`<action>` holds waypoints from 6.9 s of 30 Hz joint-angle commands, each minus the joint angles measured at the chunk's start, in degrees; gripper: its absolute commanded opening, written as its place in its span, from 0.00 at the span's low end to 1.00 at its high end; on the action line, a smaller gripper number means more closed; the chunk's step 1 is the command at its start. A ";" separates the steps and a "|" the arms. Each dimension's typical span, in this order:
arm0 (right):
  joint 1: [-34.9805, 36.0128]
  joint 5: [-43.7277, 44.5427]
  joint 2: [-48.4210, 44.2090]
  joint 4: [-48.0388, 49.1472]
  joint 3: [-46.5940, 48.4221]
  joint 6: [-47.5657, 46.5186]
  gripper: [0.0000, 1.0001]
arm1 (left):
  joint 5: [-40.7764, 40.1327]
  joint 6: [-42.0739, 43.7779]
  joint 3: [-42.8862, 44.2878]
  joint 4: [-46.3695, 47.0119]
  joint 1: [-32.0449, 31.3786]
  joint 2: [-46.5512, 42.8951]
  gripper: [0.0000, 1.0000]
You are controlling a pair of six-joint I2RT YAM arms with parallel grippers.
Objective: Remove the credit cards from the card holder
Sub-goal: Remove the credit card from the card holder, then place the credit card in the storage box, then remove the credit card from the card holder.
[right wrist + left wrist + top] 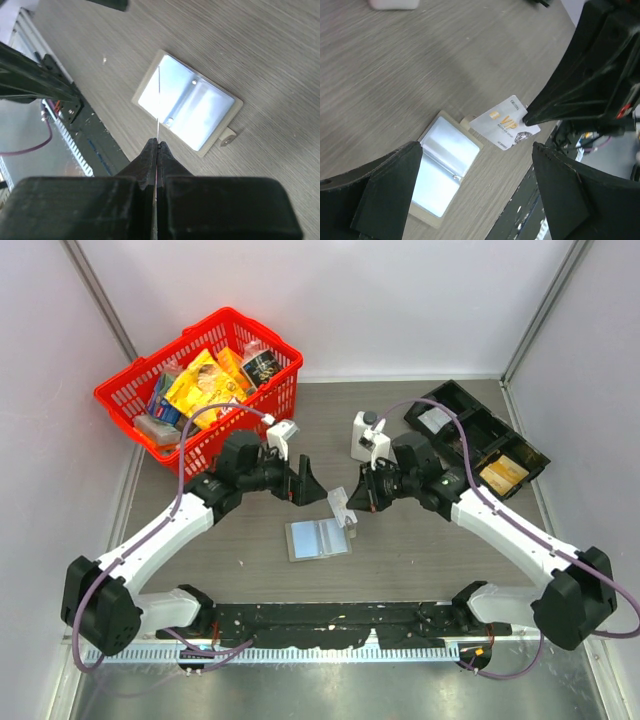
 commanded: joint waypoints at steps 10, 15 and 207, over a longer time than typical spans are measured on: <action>-0.03 -16.19 -6.73 -13.18 12.79 -16.33 0.01 | 24.67 21.50 9.00 -3.74 0.22 -1.16 0.91; -0.03 -20.67 -7.26 -13.27 13.76 -17.99 0.01 | 35.92 20.63 11.55 -3.74 0.22 0.77 0.74; 15.97 29.25 13.31 29.18 -17.26 22.95 0.46 | -13.54 -27.98 -19.12 6.10 -6.37 8.77 0.35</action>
